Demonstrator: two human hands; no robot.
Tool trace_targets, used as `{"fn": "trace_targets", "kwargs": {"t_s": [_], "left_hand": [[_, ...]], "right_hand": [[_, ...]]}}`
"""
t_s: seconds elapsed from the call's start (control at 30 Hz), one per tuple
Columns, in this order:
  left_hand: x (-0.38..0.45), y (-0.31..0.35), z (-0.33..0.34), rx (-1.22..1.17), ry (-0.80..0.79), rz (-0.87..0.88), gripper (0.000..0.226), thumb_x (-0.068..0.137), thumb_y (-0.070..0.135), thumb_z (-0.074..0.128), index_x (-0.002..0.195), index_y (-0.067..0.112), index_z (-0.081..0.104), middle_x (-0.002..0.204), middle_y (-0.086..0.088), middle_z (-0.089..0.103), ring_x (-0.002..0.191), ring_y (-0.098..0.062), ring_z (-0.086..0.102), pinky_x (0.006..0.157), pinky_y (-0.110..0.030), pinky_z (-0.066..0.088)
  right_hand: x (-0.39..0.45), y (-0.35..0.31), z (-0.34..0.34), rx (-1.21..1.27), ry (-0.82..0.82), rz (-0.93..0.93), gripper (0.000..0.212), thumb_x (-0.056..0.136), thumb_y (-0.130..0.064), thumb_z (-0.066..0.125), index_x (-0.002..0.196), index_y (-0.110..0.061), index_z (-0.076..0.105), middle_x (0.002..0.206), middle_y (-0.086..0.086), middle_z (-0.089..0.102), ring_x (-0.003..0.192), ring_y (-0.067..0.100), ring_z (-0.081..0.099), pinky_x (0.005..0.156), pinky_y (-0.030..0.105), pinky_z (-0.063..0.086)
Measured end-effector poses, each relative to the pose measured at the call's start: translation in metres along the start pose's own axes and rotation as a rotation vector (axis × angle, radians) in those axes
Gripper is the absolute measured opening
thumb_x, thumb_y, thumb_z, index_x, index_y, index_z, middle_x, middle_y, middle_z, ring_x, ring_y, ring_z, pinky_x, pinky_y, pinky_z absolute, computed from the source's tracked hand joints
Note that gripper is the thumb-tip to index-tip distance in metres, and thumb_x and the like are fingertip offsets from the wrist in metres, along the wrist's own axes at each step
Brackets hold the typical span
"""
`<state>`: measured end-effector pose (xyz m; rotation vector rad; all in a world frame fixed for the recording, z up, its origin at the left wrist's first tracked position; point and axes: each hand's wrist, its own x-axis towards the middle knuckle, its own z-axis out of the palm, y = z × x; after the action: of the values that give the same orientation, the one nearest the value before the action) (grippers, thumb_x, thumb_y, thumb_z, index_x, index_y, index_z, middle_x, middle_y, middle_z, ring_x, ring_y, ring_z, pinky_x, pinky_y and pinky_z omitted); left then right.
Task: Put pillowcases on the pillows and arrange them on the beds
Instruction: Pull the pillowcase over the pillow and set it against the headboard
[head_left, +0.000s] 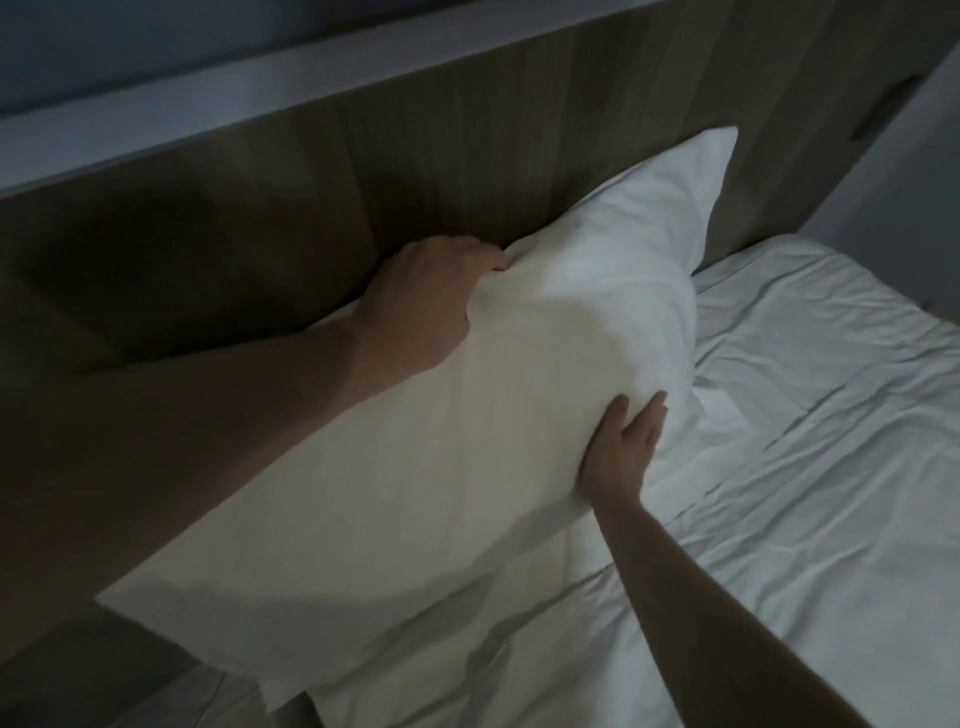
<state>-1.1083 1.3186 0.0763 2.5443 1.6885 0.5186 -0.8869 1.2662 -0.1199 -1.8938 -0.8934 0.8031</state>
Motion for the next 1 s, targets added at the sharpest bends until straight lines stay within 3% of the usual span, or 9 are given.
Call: {"fn": "trace_targets", "kwargs": {"t_s": [0.17,0.3,0.4,0.53,0.67,0.77,0.83,0.9,1.0], "left_hand": [[-0.003,0.029,0.023,0.121,-0.036,0.093,0.064,0.090,0.019,0.054,0.154,0.017,0.044,0.160,-0.005,0.043,0.138,-0.030,0.044,0.109,-0.045,0.038],[-0.002,0.021,0.038,0.254,-0.087,0.128,0.070,0.094,0.042,0.042,0.159,0.016,0.035,0.168,-0.007,0.030,0.150,-0.029,0.032,0.121,-0.045,0.028],[0.000,0.013,0.041,0.327,-0.094,0.160,0.070,0.097,0.047,0.042,0.160,0.017,0.030,0.170,-0.007,0.025,0.153,-0.028,0.028,0.124,-0.045,0.026],[-0.001,0.012,0.042,0.387,-0.091,0.171,0.072,0.099,0.048,0.040,0.162,0.014,0.028,0.170,-0.008,0.025,0.154,-0.028,0.028,0.125,-0.044,0.025],[-0.002,0.008,0.043,0.412,-0.095,0.170,0.074,0.099,0.048,0.038,0.162,0.012,0.027,0.171,-0.009,0.023,0.154,-0.029,0.027,0.124,-0.044,0.025],[-0.002,0.008,0.042,0.415,-0.122,0.150,0.075,0.099,0.049,0.037,0.163,0.013,0.025,0.172,-0.009,0.020,0.155,-0.030,0.025,0.125,-0.044,0.023],[-0.001,0.007,0.041,0.410,-0.117,0.147,0.075,0.098,0.049,0.038,0.163,0.013,0.025,0.172,-0.009,0.020,0.155,-0.030,0.026,0.125,-0.044,0.023],[-0.001,0.006,0.040,0.396,-0.125,0.158,0.075,0.098,0.049,0.038,0.163,0.013,0.026,0.172,-0.008,0.021,0.155,-0.030,0.027,0.125,-0.044,0.024],[-0.001,0.006,0.039,0.393,-0.139,0.161,0.074,0.099,0.049,0.038,0.163,0.014,0.026,0.172,-0.008,0.020,0.155,-0.029,0.026,0.125,-0.044,0.024]], "right_hand": [[0.036,0.032,0.003,-0.064,-0.192,0.210,0.089,0.097,-0.069,0.029,0.163,-0.012,0.010,0.171,0.016,0.013,0.157,0.034,0.018,0.128,0.048,0.014],[0.080,0.043,-0.035,-0.279,-0.112,0.228,0.064,0.106,-0.044,0.018,0.158,-0.009,0.025,0.161,0.026,0.028,0.148,0.043,0.028,0.123,0.054,0.023],[0.108,0.024,-0.049,-0.146,-0.041,0.134,0.079,0.098,-0.065,0.028,0.161,-0.018,0.027,0.169,0.009,0.023,0.156,0.028,0.023,0.128,0.041,0.015],[0.130,0.051,-0.045,-0.147,-0.265,0.208,0.113,0.080,-0.092,0.020,0.158,-0.012,0.034,0.164,0.015,0.035,0.151,0.030,0.034,0.126,0.043,0.023],[0.111,0.073,-0.060,-0.389,-0.360,0.205,0.098,0.084,-0.070,0.022,0.141,0.007,0.047,0.144,0.030,0.048,0.142,0.041,0.043,0.117,0.046,0.034],[0.108,0.012,-0.065,-0.243,-0.072,0.105,0.070,0.100,-0.048,0.028,0.142,0.005,0.048,0.143,0.031,0.052,0.134,0.042,0.051,0.113,0.041,0.040],[0.107,-0.052,-0.059,0.132,0.040,-0.055,0.063,0.104,-0.041,0.034,0.152,0.000,0.041,0.148,0.028,0.048,0.135,0.033,0.050,0.109,0.017,0.040],[0.105,-0.114,-0.042,0.235,-0.003,-0.268,0.052,0.109,-0.033,0.039,0.156,-0.010,0.038,0.153,0.012,0.049,0.135,0.020,0.050,0.096,0.002,0.038],[0.111,-0.156,-0.006,-0.061,-0.074,-0.523,0.057,0.107,-0.047,0.033,0.159,-0.025,0.032,0.168,-0.005,0.029,0.155,0.013,0.025,0.127,0.032,0.020]]}}
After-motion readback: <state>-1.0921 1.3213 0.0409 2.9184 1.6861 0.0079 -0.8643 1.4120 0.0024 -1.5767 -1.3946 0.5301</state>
